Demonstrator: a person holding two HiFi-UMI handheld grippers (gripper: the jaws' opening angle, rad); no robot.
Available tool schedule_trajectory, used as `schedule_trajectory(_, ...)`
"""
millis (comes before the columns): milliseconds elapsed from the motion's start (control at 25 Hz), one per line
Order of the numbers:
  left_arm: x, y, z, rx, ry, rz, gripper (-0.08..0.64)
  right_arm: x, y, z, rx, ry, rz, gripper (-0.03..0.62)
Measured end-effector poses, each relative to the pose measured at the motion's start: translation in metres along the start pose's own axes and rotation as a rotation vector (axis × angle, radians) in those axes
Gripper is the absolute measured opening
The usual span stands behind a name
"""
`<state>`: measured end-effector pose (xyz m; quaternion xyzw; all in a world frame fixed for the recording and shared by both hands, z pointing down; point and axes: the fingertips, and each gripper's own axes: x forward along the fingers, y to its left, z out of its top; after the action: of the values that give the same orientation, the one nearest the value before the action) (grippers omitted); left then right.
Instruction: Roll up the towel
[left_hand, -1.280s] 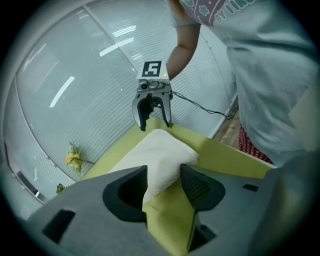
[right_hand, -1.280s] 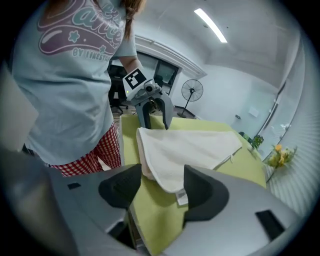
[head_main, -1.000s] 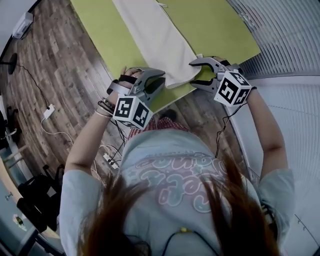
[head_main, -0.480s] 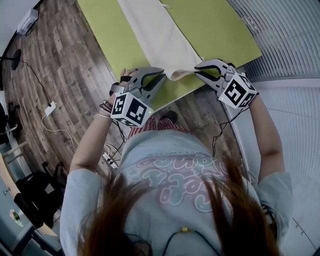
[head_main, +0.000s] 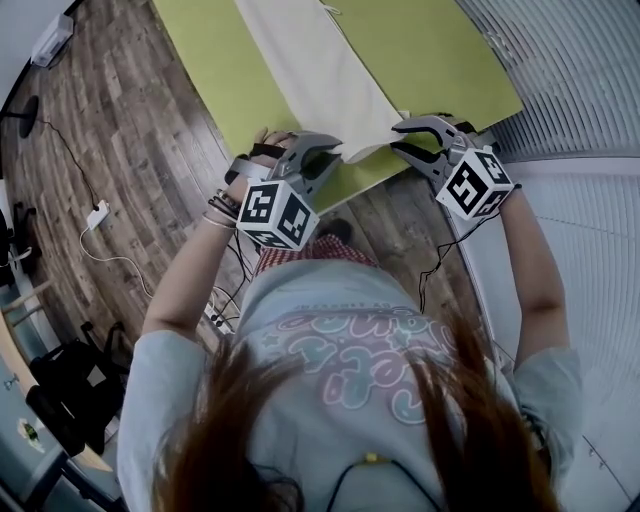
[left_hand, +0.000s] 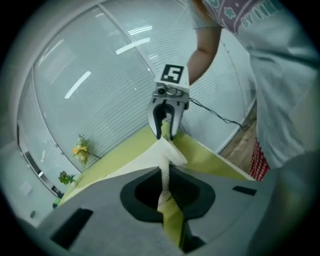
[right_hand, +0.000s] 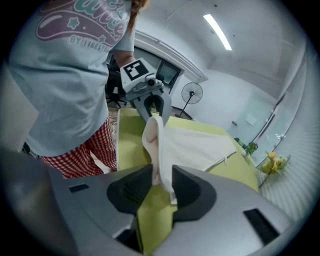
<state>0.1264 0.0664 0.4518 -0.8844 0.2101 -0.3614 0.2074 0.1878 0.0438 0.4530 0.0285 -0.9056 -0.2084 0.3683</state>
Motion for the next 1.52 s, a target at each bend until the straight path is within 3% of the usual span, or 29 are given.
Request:
schedule_trajectory(80, -0.008, 0.007, 0.007, -0.090, -0.035, 0.007, 0.029, 0.002, 0.007, 0.000, 0.036, -0.015, 0.010, 0.208)
schedule_trajectory(200, -0.023, 0.023, 0.019, -0.165, -0.081, 0.043, 0.029, 0.006, 0.010, 0.008, 0.075, -0.051, -0.011, 0.223)
schedule_trajectory(280, -0.027, 0.027, 0.021, -0.176, -0.093, 0.051, 0.029, 0.011, 0.009, 0.007, 0.057, -0.048, -0.026, 0.190)
schedule_trajectory(360, -0.025, 0.027, 0.019, -0.183, -0.096, 0.046, 0.029, 0.014, 0.003, 0.003, 0.024, -0.039, -0.061, 0.081)
schedule_trajectory(400, -0.023, 0.027, 0.017, -0.184, -0.093, 0.045, 0.029, 0.014, 0.000, 0.000, -0.003, -0.028, -0.076, 0.064)
schedule_trajectory(560, -0.021, 0.003, 0.007, -0.151, -0.051, -0.023, 0.029, 0.006, 0.009, -0.004, -0.101, 0.021, -0.080, 0.040)
schedule_trajectory(880, -0.061, -0.031, 0.031, -0.169, -0.088, -0.125, 0.029, -0.041, 0.049, 0.041, -0.098, -0.028, 0.022, 0.035)
schedule_trajectory(1160, -0.082, 0.017, 0.013, -0.242, -0.089, 0.020, 0.029, -0.028, 0.007, 0.074, -0.103, -0.096, -0.051, 0.035)
schedule_trajectory(1520, -0.075, 0.154, -0.033, -0.272, -0.067, 0.198, 0.029, 0.010, -0.136, 0.100, -0.206, -0.070, -0.205, 0.037)
